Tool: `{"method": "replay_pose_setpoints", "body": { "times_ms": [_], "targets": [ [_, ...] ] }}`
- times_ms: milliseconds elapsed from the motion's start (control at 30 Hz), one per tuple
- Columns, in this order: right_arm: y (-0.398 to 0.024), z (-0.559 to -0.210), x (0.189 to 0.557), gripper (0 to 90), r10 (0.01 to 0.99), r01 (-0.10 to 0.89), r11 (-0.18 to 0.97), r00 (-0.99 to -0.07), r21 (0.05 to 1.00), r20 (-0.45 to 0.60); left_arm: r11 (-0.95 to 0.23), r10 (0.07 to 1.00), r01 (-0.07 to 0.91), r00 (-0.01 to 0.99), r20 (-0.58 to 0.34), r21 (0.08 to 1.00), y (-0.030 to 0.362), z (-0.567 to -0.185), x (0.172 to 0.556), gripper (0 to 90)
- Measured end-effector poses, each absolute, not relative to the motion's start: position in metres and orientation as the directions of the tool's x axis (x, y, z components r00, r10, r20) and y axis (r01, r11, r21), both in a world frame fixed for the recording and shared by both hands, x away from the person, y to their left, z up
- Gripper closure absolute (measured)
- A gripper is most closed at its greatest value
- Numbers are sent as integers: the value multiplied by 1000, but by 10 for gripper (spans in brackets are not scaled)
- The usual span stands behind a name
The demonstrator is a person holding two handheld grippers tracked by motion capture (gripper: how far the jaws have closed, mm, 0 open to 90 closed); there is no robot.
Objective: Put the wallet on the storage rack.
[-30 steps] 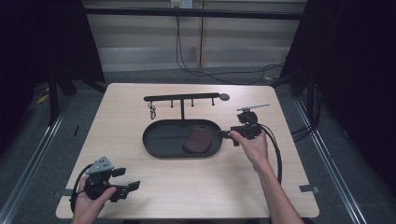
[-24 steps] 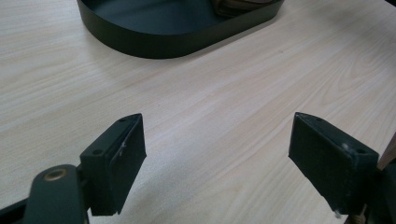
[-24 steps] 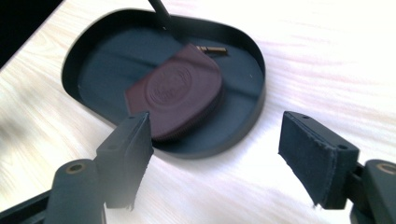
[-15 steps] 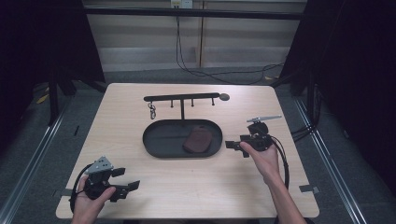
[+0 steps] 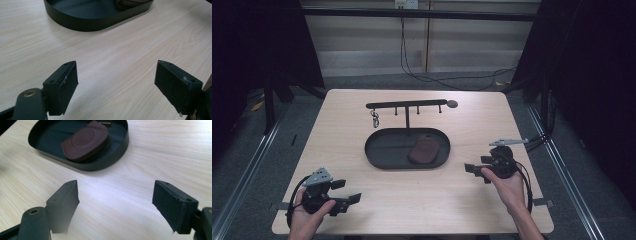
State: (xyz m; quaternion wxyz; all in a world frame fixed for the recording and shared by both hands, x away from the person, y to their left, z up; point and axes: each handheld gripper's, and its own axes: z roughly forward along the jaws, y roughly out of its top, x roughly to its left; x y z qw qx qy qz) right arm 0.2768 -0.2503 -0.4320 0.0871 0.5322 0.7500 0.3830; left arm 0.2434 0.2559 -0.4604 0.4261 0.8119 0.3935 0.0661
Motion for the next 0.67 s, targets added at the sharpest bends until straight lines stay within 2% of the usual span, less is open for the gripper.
{"method": "replay_pose_setpoints", "body": {
  "times_ms": [200,667],
  "targets": [
    [-258,-439,258,229,878,728,141,-406,671,256,-330,694,583,683,-228,743,255,-461,243,186],
    [-280,-469,229,194,908,737,141,-363,661,211,-333,695,584,682,-226,740,255,-461,243,186]
  ]
}}
